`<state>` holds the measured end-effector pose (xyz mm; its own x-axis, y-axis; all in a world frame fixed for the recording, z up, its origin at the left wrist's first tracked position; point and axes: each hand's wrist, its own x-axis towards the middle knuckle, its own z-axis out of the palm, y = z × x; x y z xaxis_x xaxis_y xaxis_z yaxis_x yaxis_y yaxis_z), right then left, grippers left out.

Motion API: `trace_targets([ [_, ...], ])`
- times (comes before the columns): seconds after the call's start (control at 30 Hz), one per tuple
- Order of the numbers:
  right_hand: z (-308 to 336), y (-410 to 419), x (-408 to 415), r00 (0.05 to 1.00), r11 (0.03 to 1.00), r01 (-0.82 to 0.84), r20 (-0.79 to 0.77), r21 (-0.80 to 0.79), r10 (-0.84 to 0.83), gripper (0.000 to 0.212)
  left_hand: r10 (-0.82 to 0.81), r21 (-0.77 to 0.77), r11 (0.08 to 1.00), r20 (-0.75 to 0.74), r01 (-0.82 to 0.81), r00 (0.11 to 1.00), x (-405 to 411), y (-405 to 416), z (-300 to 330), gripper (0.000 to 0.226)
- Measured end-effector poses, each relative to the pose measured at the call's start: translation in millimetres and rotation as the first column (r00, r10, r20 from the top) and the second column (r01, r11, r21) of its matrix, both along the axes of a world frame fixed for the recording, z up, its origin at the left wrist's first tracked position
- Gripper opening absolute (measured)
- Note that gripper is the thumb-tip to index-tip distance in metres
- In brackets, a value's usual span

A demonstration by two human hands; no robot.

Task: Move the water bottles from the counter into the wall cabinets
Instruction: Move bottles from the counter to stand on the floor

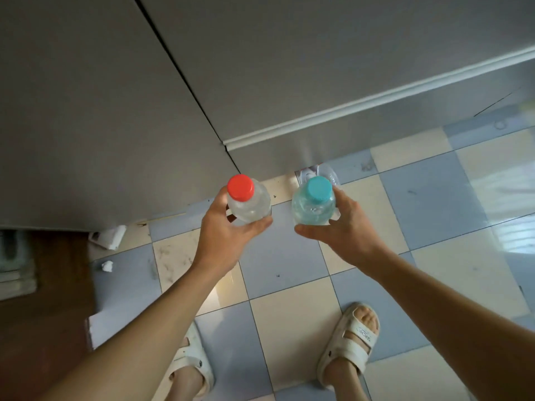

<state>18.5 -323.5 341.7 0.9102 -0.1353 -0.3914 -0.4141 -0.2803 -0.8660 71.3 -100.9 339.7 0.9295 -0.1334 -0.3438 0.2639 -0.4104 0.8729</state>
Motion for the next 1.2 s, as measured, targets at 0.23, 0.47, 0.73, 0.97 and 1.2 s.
trace_targets([
  [0.23, 178.4, 4.6, -1.8, 0.995, 0.999, 0.038, 0.088, 0.025, -0.04, 0.071, 0.053, -0.083, 0.995, 0.077, -0.047, 0.996, -6.7, -3.9, 178.8, 0.062],
  [0.47, 357.4, 25.8, -0.6, 0.985, 0.998, 0.017, 0.173, 0.061, -0.027, 0.072, 0.084, -0.173, 0.983, 0.146, -0.058, 0.986, -16.6, 18.4, 339.2, 0.061],
  [0.73, 539.6, 71.2, 39.4, 0.92, 0.995, -0.069, 0.389, 0.065, 0.039, 0.054, 0.093, -0.295, 0.955, 0.409, 0.035, 0.908, 14.8, 70.9, 528.2, 0.05],
  [0.97, 674.8, 152.1, 91.2, 0.83, 0.98, -0.072, 0.555, 0.187, -0.045, 0.06, 0.142, -0.375, 0.921, 0.57, 0.102, 0.809, 66.2, 142.4, 668.5, 0.05],
  [1.2, 799.5, 235.1, 147.1, 0.715, 0.962, -0.081, 0.687, 0.26, -0.126, 0.057, 0.133, -0.362, 0.911, 0.713, 0.199, 0.689, 123.0, 215.7, 809.5, 0.035],
])
